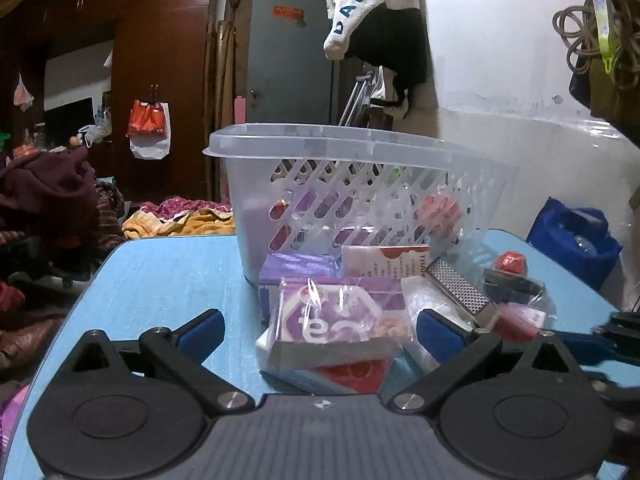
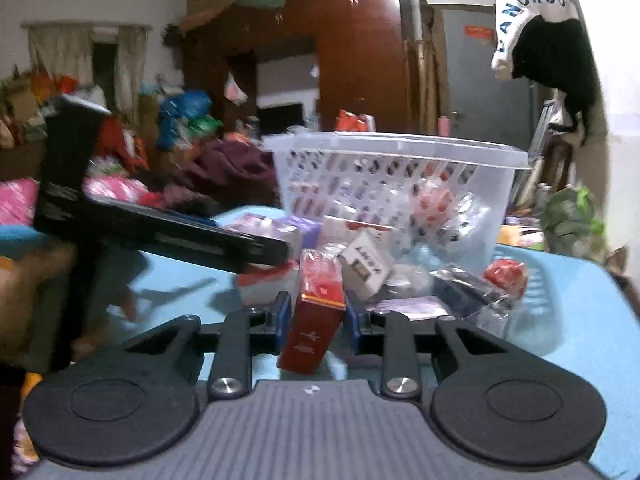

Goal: Organize objects
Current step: 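Grasp a purple 'tea' box with the left gripper while the right gripper grasps a red box, then carry both boxes over the white basket and release them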

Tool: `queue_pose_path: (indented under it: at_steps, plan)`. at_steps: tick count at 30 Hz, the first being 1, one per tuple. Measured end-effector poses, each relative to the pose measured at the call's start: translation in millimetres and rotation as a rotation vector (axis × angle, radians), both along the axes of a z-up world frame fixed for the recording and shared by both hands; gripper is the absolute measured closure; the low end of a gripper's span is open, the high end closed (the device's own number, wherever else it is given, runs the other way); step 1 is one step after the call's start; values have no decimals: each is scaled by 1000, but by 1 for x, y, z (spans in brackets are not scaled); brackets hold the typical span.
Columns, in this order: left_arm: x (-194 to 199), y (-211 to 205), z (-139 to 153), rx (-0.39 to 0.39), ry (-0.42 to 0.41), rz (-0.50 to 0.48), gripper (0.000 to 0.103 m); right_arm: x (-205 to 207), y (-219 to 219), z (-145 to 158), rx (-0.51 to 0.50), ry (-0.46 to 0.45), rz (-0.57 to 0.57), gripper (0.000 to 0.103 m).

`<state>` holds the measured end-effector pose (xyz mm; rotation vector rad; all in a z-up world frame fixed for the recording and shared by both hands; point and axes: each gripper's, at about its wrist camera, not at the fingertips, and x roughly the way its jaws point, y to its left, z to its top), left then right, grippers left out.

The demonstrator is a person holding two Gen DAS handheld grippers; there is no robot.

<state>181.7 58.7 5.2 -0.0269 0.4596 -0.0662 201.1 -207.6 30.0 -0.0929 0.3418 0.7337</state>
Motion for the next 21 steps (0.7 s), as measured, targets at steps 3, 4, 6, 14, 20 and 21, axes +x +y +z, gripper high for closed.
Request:
queue_pose_path:
  at_steps: [3,4,6,14,20,21]
  plan:
    - [6,-7,-2,41,35,4,16,-10,-10,0,26,-18,-19,72]
    - [6,-9,-2,49,38,2,21,-12,-15,1,42,-15,-17,72]
    - [5,-9,-2,48,34,6,30,-12,-21,2,70,-12,-18,72]
    - [-22,3,1,-49,-130,-30,30,-17,-54,-1,183,-36,-65,74]
    - [-26,4,2,-60,-159,-42,30,-14,-62,1,195,-57,-90,76]
    - [-25,5,2,-64,-158,-41,30,-12,-62,1,195,-50,-85,76]
